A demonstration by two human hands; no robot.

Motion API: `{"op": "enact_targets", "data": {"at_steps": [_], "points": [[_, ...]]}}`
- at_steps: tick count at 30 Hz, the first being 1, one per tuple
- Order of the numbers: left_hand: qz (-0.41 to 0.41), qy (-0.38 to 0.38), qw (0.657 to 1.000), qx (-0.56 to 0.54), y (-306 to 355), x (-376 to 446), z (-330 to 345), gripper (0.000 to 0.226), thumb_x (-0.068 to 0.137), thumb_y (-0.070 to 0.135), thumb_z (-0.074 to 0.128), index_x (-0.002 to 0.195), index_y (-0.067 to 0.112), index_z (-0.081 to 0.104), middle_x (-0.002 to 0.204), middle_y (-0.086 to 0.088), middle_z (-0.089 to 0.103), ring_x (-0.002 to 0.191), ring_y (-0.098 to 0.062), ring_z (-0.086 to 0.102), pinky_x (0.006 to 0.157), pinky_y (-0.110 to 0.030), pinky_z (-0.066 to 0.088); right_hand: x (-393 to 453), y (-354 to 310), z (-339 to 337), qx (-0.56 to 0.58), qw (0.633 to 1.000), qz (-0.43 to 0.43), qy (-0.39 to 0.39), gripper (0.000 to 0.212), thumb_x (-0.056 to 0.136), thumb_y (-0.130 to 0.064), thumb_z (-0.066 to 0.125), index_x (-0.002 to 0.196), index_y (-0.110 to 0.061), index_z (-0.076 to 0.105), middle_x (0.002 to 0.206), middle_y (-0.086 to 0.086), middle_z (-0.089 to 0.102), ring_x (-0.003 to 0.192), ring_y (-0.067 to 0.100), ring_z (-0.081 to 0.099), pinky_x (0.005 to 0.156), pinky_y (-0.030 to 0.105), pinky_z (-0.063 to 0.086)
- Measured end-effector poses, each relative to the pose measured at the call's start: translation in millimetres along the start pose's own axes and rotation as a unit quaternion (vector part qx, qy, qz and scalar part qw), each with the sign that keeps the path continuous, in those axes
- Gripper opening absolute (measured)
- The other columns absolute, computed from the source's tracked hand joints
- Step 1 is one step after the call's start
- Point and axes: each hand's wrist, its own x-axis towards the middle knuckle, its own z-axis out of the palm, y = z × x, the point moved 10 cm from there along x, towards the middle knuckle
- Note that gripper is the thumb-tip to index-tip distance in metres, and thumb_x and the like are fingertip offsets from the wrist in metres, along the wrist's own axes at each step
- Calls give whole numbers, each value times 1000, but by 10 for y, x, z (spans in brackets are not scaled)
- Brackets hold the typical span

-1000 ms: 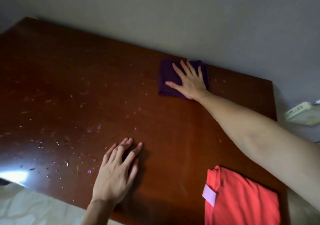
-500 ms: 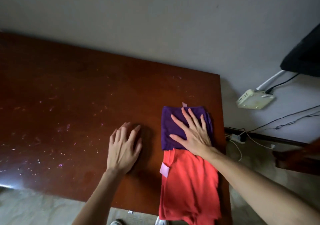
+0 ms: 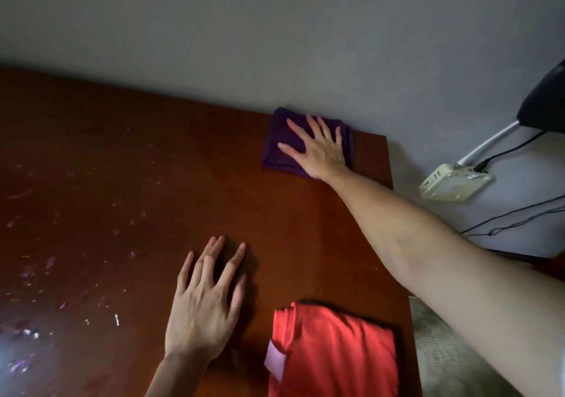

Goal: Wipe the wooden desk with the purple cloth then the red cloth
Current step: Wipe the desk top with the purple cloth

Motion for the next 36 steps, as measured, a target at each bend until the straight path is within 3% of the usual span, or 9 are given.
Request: {"op": "enact_targets", "data": {"at_steps": [5, 8, 12, 16, 22, 26, 30, 36], "points": [[3, -1, 1000, -6, -34, 10, 13, 56, 105, 47, 33, 159, 31, 39, 159, -9, 43, 157, -18, 26, 128, -44, 17, -373, 8, 27, -7, 999, -38, -22, 88, 88, -93, 22, 165, -52, 9, 179, -1, 3, 165, 23, -3, 129, 62, -3], [1, -6, 1000, -10, -38, 7, 8, 57, 105, 48, 31, 159, 30, 38, 160, -10, 41, 157, -18, 25, 129, -42, 13, -1148, 224, 25, -9, 998, -56, -19, 94, 81, -95, 17, 165, -53, 10, 179, -3, 4, 165, 22, -2, 129, 63, 0], [-6, -12, 1000, 1, -3, -6, 17, 58, 105, 47, 29, 160, 28, 36, 161, -11, 41, 157, -21, 26, 128, -42, 11, -2412, 628, 82, -33, 998, -54, 26, 90, 87, -95, 20, 166, -50, 16, 179, -3, 7, 165, 22, 2, 128, 66, 9], [-5, -13, 1000, 11, 8, -16, 37, 59, 106, 47, 27, 160, 26, 36, 161, -11, 41, 157, -22, 26, 128, -46, 16, -2887, 767, 145, -28, 998, -23, 47, 87, 90, -92, 20, 165, -48, 23, 178, -1, 13, 165, 23, 7, 127, 68, 14], [-6, 0, 1000, 22, 20, -13, 24, 58, 105, 46, 29, 158, 24, 41, 160, -11, 43, 156, -22, 30, 126, -48, 21, -2197, 794, 50, -32, 998, -44, 33, 88, 88, -93, 16, 164, -50, 22, 178, -1, 13, 165, 20, 6, 128, 66, 11], [3, 6, 1000, 25, 17, -17, 39, 57, 106, 45, 30, 159, 25, 39, 161, -9, 42, 158, -20, 26, 126, -48, 20, -1095, 935, -91, 0, 999, 48, 18, 94, 81, -98, 15, 164, -53, 18, 178, 0, 11, 165, 19, 2, 130, 63, 5], [9, 12, 1000, 23, 22, 13, 54, 55, 107, 44, 30, 159, 26, 38, 161, -8, 41, 158, -19, 24, 125, -49, 20, -321, 867, -96, 13, 993, 115, -1, 87, 91, -90, 25, 166, -50, 13, 179, 2, 8, 165, 26, -1, 128, 65, -3], [10, 14, 1000, 9, 61, 20, 27, 58, 107, 42, 33, 161, 21, 34, 163, -8, 40, 158, -20, 25, 126, -49, 19, -508, 498, 7, 7, 993, 114, -22, 97, 85, -95, 17, 168, -45, 4, 179, 2, -1, 164, 33, -7, 125, 70, -8]]}}
